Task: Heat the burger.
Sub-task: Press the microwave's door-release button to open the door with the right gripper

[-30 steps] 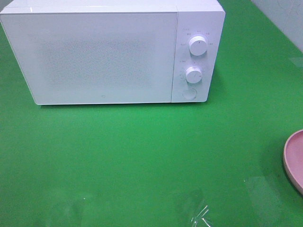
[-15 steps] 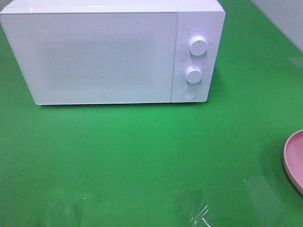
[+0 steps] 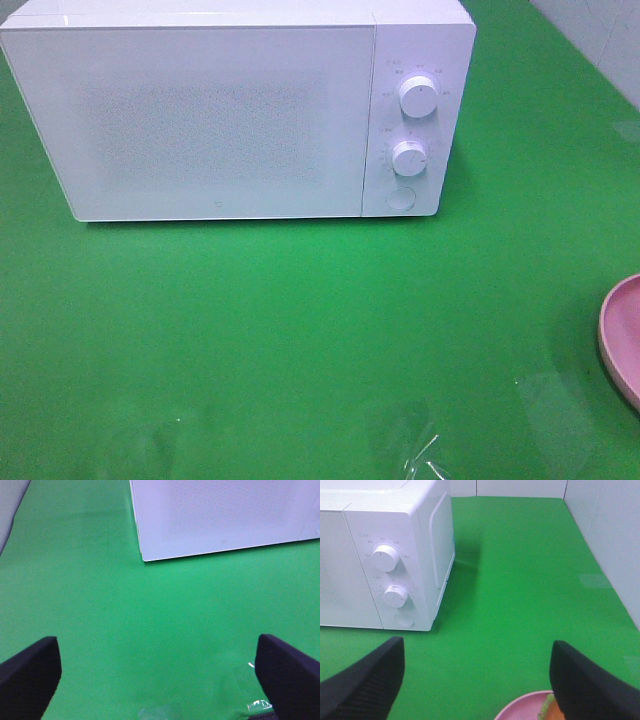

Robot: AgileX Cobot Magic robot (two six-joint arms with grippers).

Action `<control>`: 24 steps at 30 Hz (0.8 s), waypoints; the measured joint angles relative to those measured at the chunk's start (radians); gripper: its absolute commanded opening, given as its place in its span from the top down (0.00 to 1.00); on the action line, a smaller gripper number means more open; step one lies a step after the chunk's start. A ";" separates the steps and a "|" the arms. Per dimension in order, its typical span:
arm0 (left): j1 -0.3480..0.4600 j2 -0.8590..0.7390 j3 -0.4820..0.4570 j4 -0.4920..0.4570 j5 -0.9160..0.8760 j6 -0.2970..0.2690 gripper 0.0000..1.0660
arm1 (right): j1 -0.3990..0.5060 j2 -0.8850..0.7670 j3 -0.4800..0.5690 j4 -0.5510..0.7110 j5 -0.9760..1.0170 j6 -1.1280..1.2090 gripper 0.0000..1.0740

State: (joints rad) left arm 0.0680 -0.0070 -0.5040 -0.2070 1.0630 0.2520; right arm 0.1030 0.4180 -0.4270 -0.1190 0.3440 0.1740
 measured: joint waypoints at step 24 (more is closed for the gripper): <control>0.000 0.000 0.000 0.000 0.000 0.000 0.08 | 0.000 0.514 0.042 0.000 -0.608 -0.001 0.36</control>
State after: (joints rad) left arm 0.0680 -0.0070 -0.5040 -0.2070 1.0630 0.2520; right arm 0.1030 0.9320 -0.3850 -0.1190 -0.2640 0.1730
